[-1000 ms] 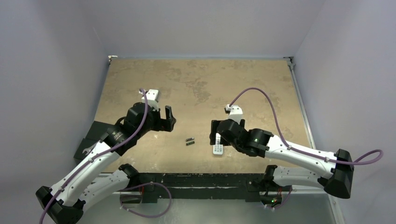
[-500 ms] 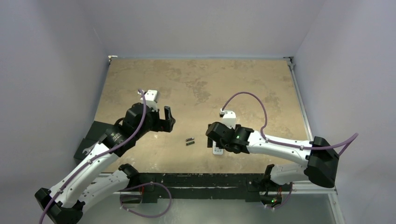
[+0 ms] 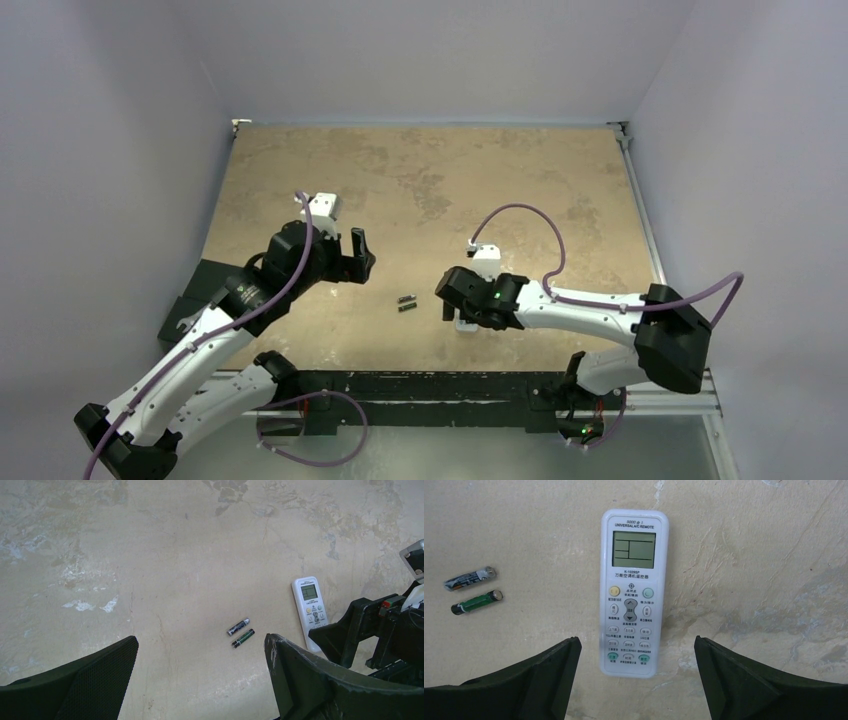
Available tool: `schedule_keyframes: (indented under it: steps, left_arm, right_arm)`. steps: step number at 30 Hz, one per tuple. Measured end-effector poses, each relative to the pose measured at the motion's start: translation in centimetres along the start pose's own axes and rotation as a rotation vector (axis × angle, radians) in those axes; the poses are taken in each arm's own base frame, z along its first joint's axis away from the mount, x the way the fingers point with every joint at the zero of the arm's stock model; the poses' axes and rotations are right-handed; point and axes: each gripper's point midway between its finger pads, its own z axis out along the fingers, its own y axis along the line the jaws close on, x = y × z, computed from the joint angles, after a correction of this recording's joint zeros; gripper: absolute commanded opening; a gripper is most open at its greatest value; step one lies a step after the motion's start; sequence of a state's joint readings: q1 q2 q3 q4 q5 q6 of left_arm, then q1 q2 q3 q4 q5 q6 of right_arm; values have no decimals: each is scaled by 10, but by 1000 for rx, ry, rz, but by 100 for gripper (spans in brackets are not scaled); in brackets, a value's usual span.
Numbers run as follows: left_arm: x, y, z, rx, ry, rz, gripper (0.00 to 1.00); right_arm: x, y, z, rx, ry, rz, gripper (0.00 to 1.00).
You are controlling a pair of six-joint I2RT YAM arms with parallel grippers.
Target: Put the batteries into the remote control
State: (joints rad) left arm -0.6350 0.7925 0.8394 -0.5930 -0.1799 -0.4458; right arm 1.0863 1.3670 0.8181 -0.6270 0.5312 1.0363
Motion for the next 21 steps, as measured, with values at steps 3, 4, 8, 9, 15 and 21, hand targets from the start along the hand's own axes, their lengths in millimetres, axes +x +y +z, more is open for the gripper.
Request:
schedule_keyframes:
  steps: [3, 4, 8, 9, 15, 21]
  left_arm:
    - [0, 0, 0, 0, 0, 0, 98]
    - [0, 0, 0, 0, 0, 0, 98]
    - [0, 0, 0, 0, 0, 0, 98]
    - [0, 0, 0, 0, 0, 0, 98]
    - [0, 0, 0, 0, 0, 0, 98]
    - [0, 0, 0, 0, 0, 0, 98]
  right_arm:
    - [4, -3, 4, 12, 7, -4, 92]
    - [5, -3, 5, 13, 8, -5, 91]
    - [9, -3, 10, 23, 15, -8, 88]
    - [11, -3, 12, 26, 18, -8, 87]
    - [14, 0, 17, 25, 23, -6, 83]
    - [15, 3, 19, 14, 26, 4, 80]
